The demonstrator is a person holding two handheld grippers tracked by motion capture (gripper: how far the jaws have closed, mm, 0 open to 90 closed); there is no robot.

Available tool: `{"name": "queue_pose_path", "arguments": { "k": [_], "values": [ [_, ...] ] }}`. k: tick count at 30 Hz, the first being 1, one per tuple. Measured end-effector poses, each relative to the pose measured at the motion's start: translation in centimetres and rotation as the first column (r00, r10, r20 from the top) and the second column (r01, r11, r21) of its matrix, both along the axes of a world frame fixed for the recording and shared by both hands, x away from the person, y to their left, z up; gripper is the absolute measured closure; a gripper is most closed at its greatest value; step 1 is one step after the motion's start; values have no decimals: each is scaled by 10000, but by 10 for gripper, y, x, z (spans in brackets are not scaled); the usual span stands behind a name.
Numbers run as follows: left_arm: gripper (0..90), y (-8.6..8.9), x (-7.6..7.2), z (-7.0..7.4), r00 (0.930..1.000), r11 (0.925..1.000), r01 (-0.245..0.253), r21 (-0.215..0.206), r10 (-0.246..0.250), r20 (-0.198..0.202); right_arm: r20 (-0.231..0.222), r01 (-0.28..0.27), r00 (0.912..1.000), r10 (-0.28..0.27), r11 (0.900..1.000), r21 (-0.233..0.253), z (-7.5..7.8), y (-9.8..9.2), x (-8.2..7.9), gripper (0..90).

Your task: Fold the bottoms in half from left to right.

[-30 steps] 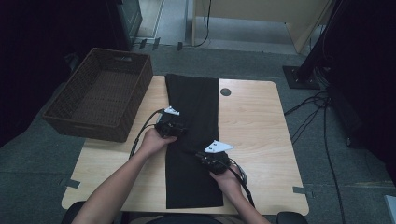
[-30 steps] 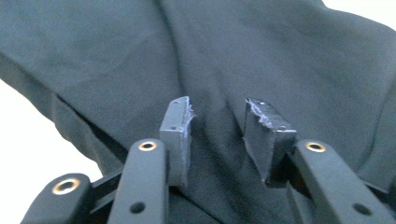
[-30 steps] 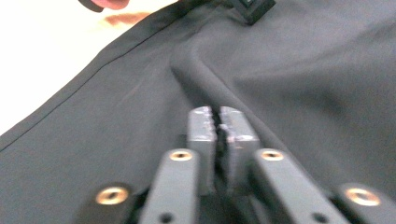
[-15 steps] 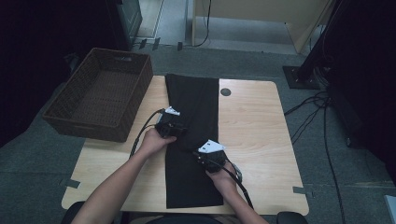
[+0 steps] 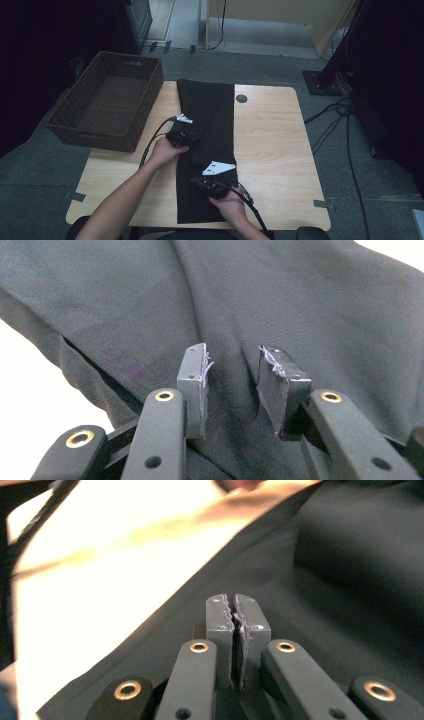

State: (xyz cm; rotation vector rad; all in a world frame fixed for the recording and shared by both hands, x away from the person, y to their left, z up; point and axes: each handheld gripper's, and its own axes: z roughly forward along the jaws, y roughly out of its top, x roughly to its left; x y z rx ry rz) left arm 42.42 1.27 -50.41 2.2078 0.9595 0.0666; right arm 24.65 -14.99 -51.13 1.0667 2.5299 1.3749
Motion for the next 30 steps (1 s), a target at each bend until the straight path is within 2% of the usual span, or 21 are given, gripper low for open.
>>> {"name": "queue_pose_path", "arguments": {
  "k": [5, 8, 10, 12, 15, 18, 20, 22, 25, 29, 30],
  "values": [
    [653, 0, 0, 0, 10000, 10000, 25, 34, -25, 20, -341, -930, 9951, 927, 9957, -54, -2, 19, -15, 864],
    [653, 0, 0, 0, 10000, 10000, 41, 60, -41, 24, -518, -1293, 9903, 1285, 9915, -121, -3, 24, -19, 859],
    [653, 0, -1, 0, 10000, 9999, 47, 92, -47, 39, -454, -1251, 9912, 1246, 9921, -87, -4, 23, -17, 806],
    [653, -1, -1, 1, 9999, 9999, 76, 135, -77, 72, -225, -802, 9965, 808, 9964, 283, -1, 17, -12, 688],
    [651, -1, -2, 1, 9999, 9997, 110, 200, -112, 91, 203, -20, 9998, 12, 9992, 395, 6, 3, 3, 647],
    [649, -2, -4, 2, 9996, 9992, 205, 346, -211, 170, 449, 675, 9967, -682, 9976, 174, 9, -14, 21, 618],
    [646, -3, -5, 2, 9995, 9989, 239, 407, -247, 201, 554, 1142, 9919, -1142, 9935, 43, 10, -25, 34, 611],
    [646, -3, -5, 2, 9996, 9990, 202, 389, -210, 205, 820, 1652, 9831, -1639, 9862, -90, 10, -36, 45, 592],
    [646, -2, -6, 1, 9997, 9996, 90, 269, -96, 223, 700, 2168, 9741, -2152, 9761, -151, 10, -51, 63, 583],
    [640, 0, -8, 0, 9995, 9997, -92, 211, 86, 289, 755, 2861, 9563, -2824, 9572, -434, 7, -68, 84, 551],
    [638, 0, -8, 0, 9995, 9998, -122, 174, 117, 279, 912, 3082, 9484, -3037, 9505, -402, 7, -71, 89, 547]
  ]
}}
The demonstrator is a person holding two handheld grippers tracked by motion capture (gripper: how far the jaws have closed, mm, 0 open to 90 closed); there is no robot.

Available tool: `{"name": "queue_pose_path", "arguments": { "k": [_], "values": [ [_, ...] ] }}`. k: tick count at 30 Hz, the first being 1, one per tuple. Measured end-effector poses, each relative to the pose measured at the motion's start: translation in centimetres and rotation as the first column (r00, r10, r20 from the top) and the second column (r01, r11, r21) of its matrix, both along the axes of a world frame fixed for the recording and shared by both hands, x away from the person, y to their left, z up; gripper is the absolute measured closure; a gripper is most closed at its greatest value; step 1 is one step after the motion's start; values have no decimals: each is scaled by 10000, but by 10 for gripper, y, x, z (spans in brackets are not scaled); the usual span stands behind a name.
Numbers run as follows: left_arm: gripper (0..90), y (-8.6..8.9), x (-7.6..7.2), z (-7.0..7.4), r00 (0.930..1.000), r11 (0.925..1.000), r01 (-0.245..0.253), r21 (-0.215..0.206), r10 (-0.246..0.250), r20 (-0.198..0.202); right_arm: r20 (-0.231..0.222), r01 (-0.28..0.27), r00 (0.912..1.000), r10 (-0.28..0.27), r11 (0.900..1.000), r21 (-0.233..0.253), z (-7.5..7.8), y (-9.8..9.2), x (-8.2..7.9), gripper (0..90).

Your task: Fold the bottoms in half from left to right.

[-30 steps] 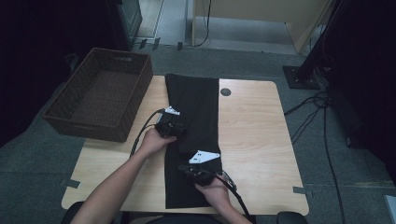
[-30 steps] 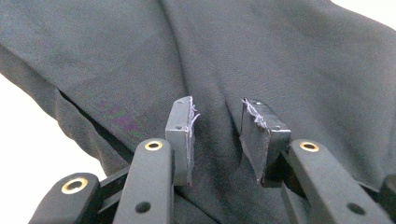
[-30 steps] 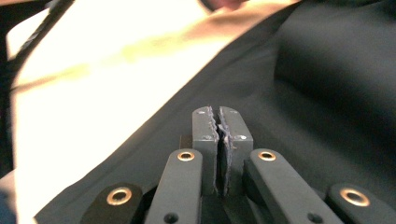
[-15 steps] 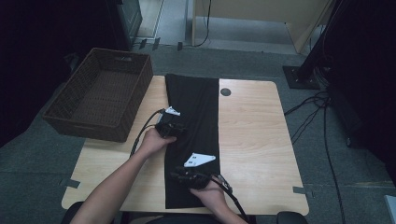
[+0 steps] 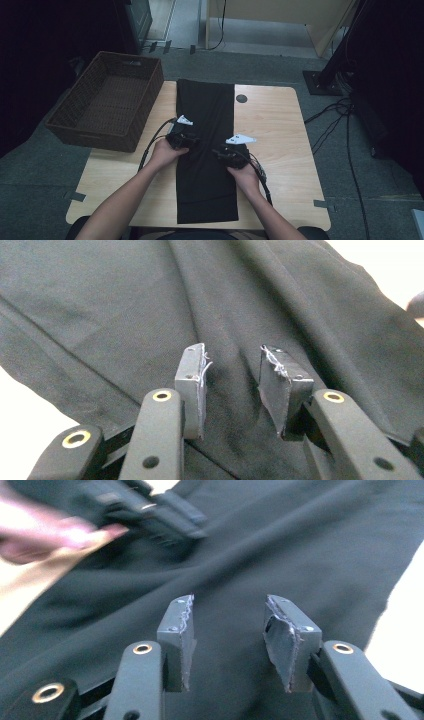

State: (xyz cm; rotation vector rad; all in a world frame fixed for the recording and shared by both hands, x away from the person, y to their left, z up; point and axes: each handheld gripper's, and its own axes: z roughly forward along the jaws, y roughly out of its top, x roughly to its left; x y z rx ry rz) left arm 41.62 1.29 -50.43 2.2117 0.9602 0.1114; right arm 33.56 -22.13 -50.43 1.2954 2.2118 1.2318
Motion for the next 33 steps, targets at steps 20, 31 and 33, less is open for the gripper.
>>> {"name": "queue_pose_path", "arguments": {
  "k": [20, 31, 33],
  "values": [
    [612, 4, -2, -1, 9997, 9994, -244, -239, 245, 12, -369, 1869, 9813, -1891, 9808, -547, -14, -15, 86, 440],
    [549, 18, 2, 3, 9986, 9983, -481, 319, 473, 251, 201, 1879, 9822, -1868, 9749, -1196, -17, -5, 87, 670],
    [534, 30, 9, 7, 9936, 9940, -1095, -27, 1096, 269, 173, 1709, 9853, -1701, 9787, -1136, -17, -5, 86, 756]
  ]
}}
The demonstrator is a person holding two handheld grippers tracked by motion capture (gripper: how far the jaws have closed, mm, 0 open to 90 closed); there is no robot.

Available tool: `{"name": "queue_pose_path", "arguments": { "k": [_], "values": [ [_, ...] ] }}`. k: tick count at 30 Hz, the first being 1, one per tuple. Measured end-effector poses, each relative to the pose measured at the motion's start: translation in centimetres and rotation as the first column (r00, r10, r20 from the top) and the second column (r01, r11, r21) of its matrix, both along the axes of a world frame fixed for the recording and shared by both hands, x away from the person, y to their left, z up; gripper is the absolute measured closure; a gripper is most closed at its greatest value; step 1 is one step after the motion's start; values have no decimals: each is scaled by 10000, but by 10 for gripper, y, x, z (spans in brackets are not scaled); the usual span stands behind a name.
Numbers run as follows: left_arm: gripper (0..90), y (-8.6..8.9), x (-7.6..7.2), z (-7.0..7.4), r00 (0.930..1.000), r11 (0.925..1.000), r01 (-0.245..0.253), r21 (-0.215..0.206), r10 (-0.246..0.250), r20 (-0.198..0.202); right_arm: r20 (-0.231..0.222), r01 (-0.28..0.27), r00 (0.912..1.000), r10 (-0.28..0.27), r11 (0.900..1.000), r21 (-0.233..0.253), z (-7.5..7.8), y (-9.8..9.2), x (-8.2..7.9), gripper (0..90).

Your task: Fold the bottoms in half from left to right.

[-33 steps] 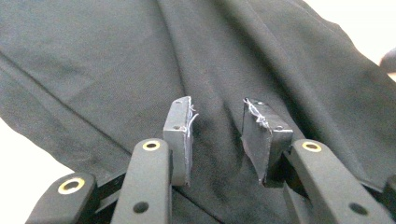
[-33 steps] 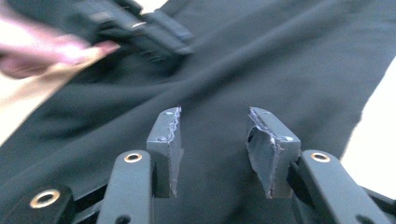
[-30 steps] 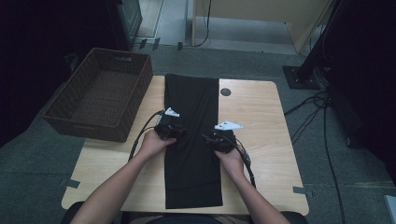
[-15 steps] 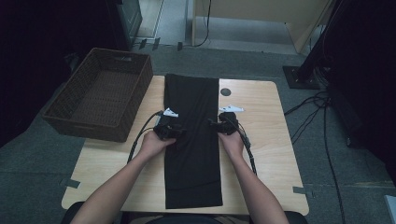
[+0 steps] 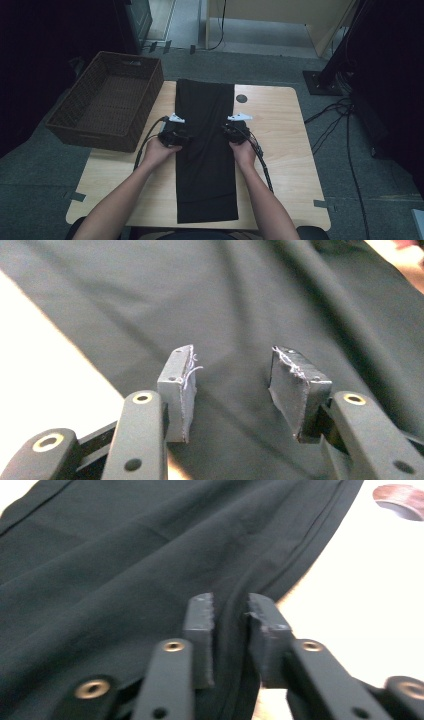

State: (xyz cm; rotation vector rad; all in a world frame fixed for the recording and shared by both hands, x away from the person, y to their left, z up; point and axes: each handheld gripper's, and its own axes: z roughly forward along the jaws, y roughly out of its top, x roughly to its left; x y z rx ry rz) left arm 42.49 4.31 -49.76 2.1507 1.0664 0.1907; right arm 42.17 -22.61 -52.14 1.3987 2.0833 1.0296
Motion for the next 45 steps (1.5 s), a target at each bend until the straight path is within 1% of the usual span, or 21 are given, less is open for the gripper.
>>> {"name": "queue_pose_path", "arguments": {
  "k": [2, 3, 7, 10, 13, 14, 17, 19, 20, 22, 24, 25, 27, 28, 30, 31, 34, 37, 40, 44, 45],
  "values": [
    [524, 11, 8, 4, 9981, 9970, -584, -501, 574, -224, 32, -150, 9999, 150, 9999, 8, 0, 0, 0, 794],
    [509, 16, 13, 5, 9958, 9947, -880, -536, 864, -303, 7, -196, 9998, 196, 9998, 50, 0, 0, 0, 815],
    [443, 20, 25, 5, 9875, 9879, -1510, -347, 1492, -511, -98, -241, 9997, 243, 9994, 232, 0, -1, 0, 837],
    [432, 21, 30, 1, 9837, 9850, -1673, -417, 1640, -734, -170, -244, 9995, 251, 9990, 371, 0, -3, 1, 841],
    [418, 17, 34, -3, 9827, 9861, -1659, -95, 1645, -848, -156, -231, 9996, 237, 9991, 364, 0, -3, 1, 841],
    [412, 17, 35, -3, 9837, 9863, -1646, -107, 1634, -748, -170, -242, 9995, 248, 9990, 372, 0, -3, 1, 841],
    [420, 15, 36, -5, 9821, 9841, -1739, -368, 1705, -802, -174, -225, 9996, 232, 9990, 380, 0, -3, 1, 841],
    [452, 12, 35, -5, 9839, 9855, -1670, -298, 1647, -690, -171, -244, 9995, 251, 9990, 371, 0, -3, 1, 841],
    [490, 10, 34, -5, 9842, 9857, -1653, -325, 1628, -691, -150, -243, 9996, 249, 9991, 354, 0, -3, 1, 841],
    [638, 8, 34, -6, 9863, 9881, -1494, -375, 1462, -768, -146, -280, 9995, 285, 9990, 341, 0, -3, 1, 860],
    [839, 7, 33, -7, 9868, 9907, -1318, -340, 1279, -991, -151, -331, 9993, 337, 9988, 350, 0, -3, 1, 875],
    [900, 7, 33, -7, 9872, 9914, -1275, -306, 1239, -1002, -203, -303, 9993, 311, 9989, 364, 0, -3, 0, 882],
    [900, 8, 31, -5, 9875, 9931, -1092, -428, 1034, -1192, -395, -331, 9986, 343, 9990, 286, 3, -5, -2, 887],
    [900, 9, 29, -3, 9886, 9942, -966, -475, 903, -1206, -500, -407, 9979, 416, 9990, 191, 4, -5, -4, 889],
    [900, 12, 20, 3, 9917, 9942, -738, -779, 649, -1113, -662, -656, 9956, 662, 9978, 103, 7, -9, -10, 890],
    [900, 14, 14, 6, 9931, 9933, -653, -952, 553, -1036, -686, -700, 9951, 712, 9973, 206, 8, -12, -14, 890],
    [900, 17, -2, 9, 9939, 9938, -346, -1055, 231, -1080, -752, -931, 9925, 961, 9948, 422, 9, -19, -30, 890],
    [900, 18, -17, 8, 9929, 9946, -225, -1011, 104, -1186, -820, -1241, 9886, 1260, 9919, 285, 9, -19, -48, 890],
    [900, 20, -30, 7, 9912, 9946, -205, -1016, 70, -1318, -849, -1298, 9873, 1340, 9901, 536, 11, -20, -64, 889],
    [900, 22, -47, 5, 9909, 9969, -79, -788, -28, -1345, -950, -1498, 9833, 1552, 9868, 621, 10, -20, -83, 889],
    [900, 23, -53, 6, 9905, 9966, -68, -820, -45, -1371, -971, -1520, 9827, 1579, 9862, 651, 10, -19, -88, 889]
  ]
}}
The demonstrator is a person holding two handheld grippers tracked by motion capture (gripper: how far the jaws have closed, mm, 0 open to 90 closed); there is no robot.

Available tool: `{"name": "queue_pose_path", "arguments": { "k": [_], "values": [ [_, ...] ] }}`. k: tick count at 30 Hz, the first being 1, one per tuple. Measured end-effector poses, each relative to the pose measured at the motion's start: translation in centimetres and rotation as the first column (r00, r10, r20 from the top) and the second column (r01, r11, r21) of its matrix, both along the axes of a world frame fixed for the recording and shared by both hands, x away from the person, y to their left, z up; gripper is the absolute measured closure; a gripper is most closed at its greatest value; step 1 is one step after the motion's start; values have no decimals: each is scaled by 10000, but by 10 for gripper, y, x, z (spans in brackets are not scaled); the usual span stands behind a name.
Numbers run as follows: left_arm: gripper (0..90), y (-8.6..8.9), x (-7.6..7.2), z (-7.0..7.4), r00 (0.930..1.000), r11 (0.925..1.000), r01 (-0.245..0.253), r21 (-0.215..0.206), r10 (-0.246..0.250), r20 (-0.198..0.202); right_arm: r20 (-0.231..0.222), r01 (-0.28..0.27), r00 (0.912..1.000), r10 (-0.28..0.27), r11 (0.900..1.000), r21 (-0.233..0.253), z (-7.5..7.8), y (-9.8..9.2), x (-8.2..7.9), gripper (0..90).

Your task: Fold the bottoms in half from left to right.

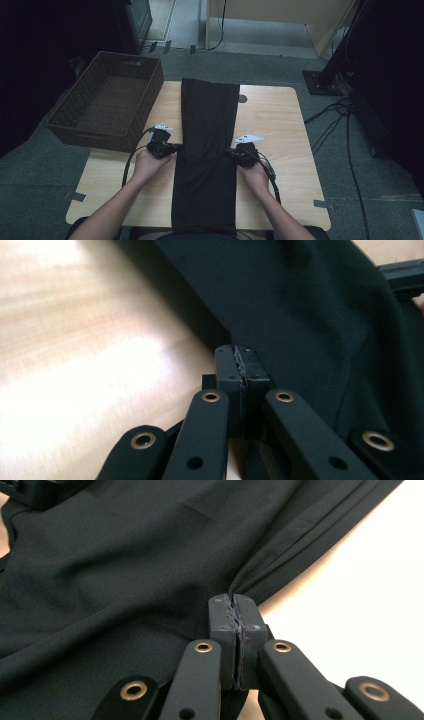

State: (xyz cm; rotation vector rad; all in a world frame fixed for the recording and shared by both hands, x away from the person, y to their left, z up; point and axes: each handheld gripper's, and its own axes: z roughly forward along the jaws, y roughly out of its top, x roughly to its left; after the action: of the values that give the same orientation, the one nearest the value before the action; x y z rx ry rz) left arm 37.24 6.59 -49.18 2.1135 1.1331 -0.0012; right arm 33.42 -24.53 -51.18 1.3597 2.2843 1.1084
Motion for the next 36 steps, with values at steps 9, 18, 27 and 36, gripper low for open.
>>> {"name": "queue_pose_path", "arguments": {
  "k": [9, 18, 27, 36],
  "values": [
    [900, 7, -50, 3, 9988, 9991, 415, 71, -412, -282, -163, -671, 9976, 674, 9976, 184, 8, -2, -44, 889],
    [820, 14, -83, 4, 9981, 9986, 522, 80, -519, -346, -469, -1043, 9934, 1045, 9945, 71, 8, -4, -89, 887],
    [486, 14, -30, 10, 9989, 9989, -459, 11, 459, -25, -666, -1128, 9915, 1121, 9936, -81, 5, -2, -80, 886],
    [450, 10, 25, 7, 9946, 9936, -966, 588, 941, 446, -613, -1085, 9923, 1076, 9940, -108, 3, -4, -79, 882]
  ]
}}
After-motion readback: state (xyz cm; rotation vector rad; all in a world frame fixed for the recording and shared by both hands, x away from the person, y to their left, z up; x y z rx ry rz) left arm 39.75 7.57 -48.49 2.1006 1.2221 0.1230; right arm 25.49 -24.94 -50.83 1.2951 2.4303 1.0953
